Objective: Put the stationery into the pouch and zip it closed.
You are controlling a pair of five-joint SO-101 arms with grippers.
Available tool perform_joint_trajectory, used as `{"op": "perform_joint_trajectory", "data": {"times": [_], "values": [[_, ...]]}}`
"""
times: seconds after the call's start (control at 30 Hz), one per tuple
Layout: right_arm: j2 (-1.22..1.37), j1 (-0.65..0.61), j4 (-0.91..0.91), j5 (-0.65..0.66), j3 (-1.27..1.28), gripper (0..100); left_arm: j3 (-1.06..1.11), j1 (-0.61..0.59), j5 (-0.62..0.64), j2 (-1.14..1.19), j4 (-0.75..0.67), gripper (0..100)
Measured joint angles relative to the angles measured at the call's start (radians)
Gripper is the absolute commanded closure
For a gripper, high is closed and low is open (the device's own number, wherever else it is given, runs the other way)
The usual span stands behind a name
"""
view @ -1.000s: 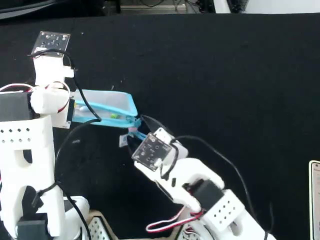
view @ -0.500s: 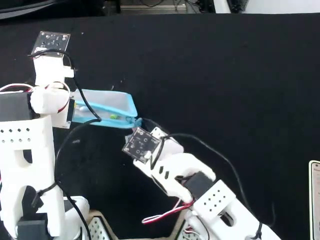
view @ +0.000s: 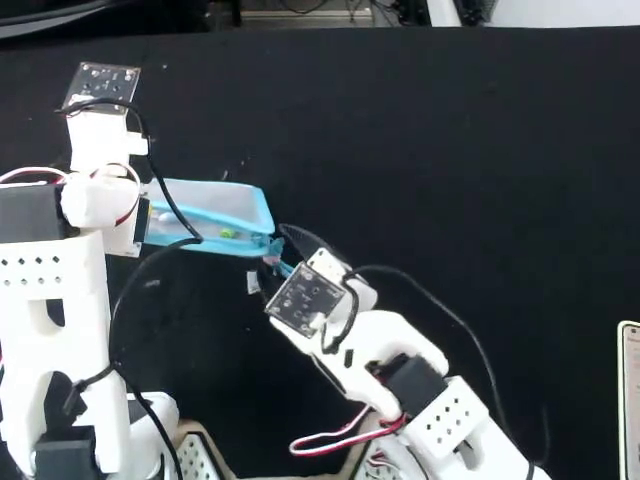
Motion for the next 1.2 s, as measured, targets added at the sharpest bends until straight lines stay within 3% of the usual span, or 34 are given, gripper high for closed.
{"op": "perform_joint_trajectory", "data": {"times": [0.93,1.2], "values": [[-0.008,0.029,-0.052,0.061,0.040,83.2,0.000,0.000,0.000,0.000,0.000,97],[0.203,0.029,-0.063,0.061,-0.026,83.2,0.000,0.000,0.000,0.000,0.000,97]]}}
